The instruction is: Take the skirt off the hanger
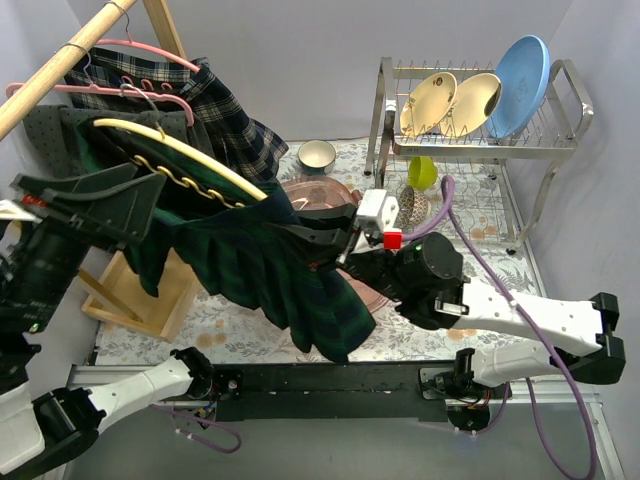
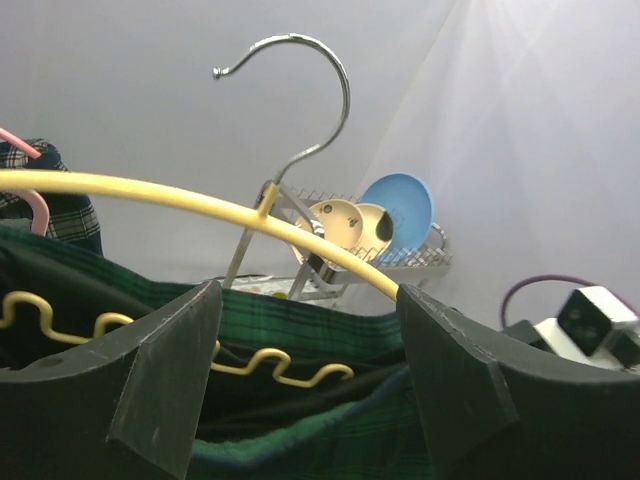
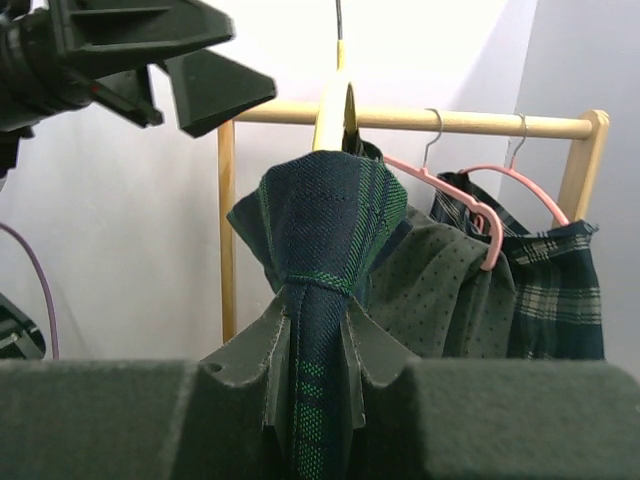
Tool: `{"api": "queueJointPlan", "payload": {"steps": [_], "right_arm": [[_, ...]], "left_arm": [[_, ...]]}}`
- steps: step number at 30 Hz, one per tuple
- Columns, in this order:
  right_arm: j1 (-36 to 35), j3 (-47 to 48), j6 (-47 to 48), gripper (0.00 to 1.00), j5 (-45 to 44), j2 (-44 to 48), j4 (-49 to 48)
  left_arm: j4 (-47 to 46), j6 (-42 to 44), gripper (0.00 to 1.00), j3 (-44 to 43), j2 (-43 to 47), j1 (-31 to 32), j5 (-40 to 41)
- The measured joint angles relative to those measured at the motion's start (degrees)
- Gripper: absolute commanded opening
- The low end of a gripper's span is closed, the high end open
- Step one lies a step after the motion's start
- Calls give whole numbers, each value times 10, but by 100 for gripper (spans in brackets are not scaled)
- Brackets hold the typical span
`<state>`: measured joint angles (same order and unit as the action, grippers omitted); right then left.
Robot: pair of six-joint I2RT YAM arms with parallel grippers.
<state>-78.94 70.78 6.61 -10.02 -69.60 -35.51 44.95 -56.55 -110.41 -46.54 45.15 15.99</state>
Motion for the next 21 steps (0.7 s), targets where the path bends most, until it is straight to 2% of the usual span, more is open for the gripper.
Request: {"api": "queueJointPlan", "payload": {"steps": [6, 9, 15, 21], "right_arm": [[0, -37, 1, 1, -18, 69, 62], [1, -44, 3, 1, -23, 89, 86], [1, -70, -4, 1, -18, 114, 93], [1, -86, -19, 1, -6, 130, 101]], "left_arm": [[-27, 38, 68, 8, -53, 0, -8], [-49, 50, 59, 30, -61, 0, -21], [-81, 72, 53, 38, -71, 0, -33], [-106, 88, 40, 75, -70, 0, -32]]}}
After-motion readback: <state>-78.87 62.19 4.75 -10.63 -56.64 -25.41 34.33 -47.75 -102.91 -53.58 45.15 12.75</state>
